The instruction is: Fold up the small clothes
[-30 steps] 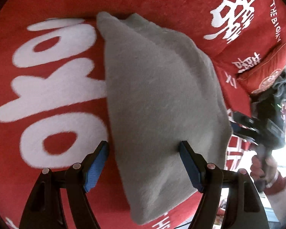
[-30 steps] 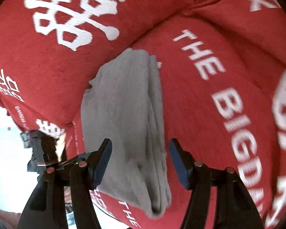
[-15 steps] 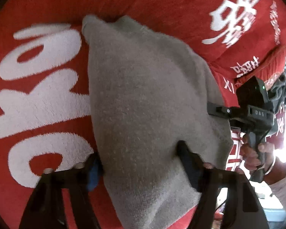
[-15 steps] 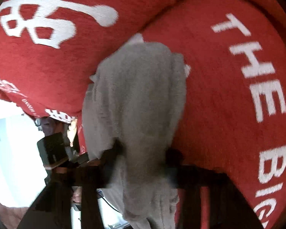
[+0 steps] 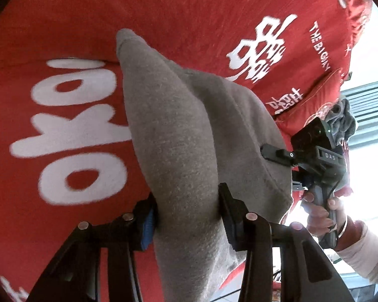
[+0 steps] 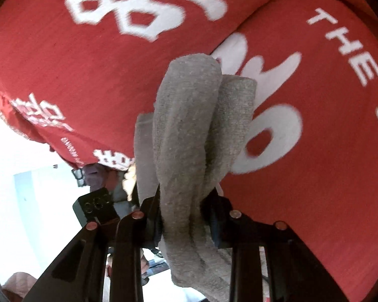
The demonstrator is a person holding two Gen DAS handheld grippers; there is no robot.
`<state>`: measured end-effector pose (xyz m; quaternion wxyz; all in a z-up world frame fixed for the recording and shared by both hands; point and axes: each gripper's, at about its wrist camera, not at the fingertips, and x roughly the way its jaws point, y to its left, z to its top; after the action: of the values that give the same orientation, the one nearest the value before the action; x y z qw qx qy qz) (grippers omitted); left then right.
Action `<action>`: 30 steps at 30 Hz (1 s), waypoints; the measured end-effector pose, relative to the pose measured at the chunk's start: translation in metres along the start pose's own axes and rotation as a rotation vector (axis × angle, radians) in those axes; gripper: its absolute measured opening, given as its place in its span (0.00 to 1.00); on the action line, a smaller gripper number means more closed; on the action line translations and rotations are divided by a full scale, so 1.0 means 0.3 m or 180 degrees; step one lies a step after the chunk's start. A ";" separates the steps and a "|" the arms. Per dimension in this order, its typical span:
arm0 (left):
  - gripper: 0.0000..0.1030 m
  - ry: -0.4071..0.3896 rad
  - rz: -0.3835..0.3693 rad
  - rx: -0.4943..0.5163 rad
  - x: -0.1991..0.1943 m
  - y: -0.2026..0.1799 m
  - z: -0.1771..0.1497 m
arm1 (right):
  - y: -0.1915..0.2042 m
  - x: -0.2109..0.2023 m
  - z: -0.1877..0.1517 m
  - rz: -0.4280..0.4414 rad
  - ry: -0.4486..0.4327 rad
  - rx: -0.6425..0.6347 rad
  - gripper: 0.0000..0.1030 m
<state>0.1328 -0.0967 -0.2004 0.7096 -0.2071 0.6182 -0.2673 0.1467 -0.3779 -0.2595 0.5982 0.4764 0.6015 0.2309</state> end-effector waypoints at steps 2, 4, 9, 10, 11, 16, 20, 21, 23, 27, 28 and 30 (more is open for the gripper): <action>0.44 -0.0023 0.0067 0.0012 -0.059 0.008 -0.041 | 0.031 0.014 -0.055 0.0030 0.0068 -0.0011 0.31; 0.44 -0.0016 0.0176 0.0030 -0.111 0.033 -0.095 | 0.058 0.057 -0.111 0.0036 0.0144 -0.0008 0.31; 0.44 0.0101 0.0483 -0.0102 -0.152 0.152 -0.240 | 0.059 0.188 -0.215 -0.0050 0.0374 -0.0075 0.31; 0.44 0.0122 0.0536 -0.0180 -0.151 0.192 -0.268 | 0.055 0.231 -0.225 -0.0088 0.0412 -0.0084 0.31; 0.44 0.0149 0.0599 -0.0263 -0.143 0.232 -0.293 | 0.047 0.271 -0.228 -0.0171 0.0446 -0.0141 0.31; 0.44 0.0148 0.0693 -0.0589 -0.147 0.353 -0.358 | 0.039 0.365 -0.193 -0.0993 0.0495 -0.0559 0.31; 0.62 0.0151 0.1017 -0.0455 -0.167 0.317 -0.353 | 0.068 0.348 -0.194 -0.1654 0.0484 -0.1004 0.41; 0.64 0.0125 0.1158 -0.0407 -0.175 0.303 -0.351 | 0.077 0.340 -0.196 -0.1784 0.0457 -0.1063 0.42; 0.64 0.0092 0.1331 -0.0301 -0.185 0.271 -0.345 | 0.075 0.321 -0.199 -0.1837 0.0430 -0.0972 0.42; 0.91 -0.0002 0.1641 -0.0175 -0.202 0.208 -0.328 | 0.096 0.278 -0.230 -0.1958 0.0312 -0.0855 0.42; 0.98 -0.0041 0.1749 -0.0140 -0.210 0.187 -0.328 | 0.135 0.283 -0.249 -0.2014 0.0274 -0.0871 0.44; 0.98 -0.0058 0.1812 -0.0126 -0.219 0.165 -0.330 | 0.169 0.270 -0.284 -0.2086 0.0211 -0.0910 0.45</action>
<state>0.0350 -0.0132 -0.1958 0.7574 -0.0414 0.6502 -0.0433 0.0955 -0.2620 -0.2418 0.6813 0.1619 0.7030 0.1239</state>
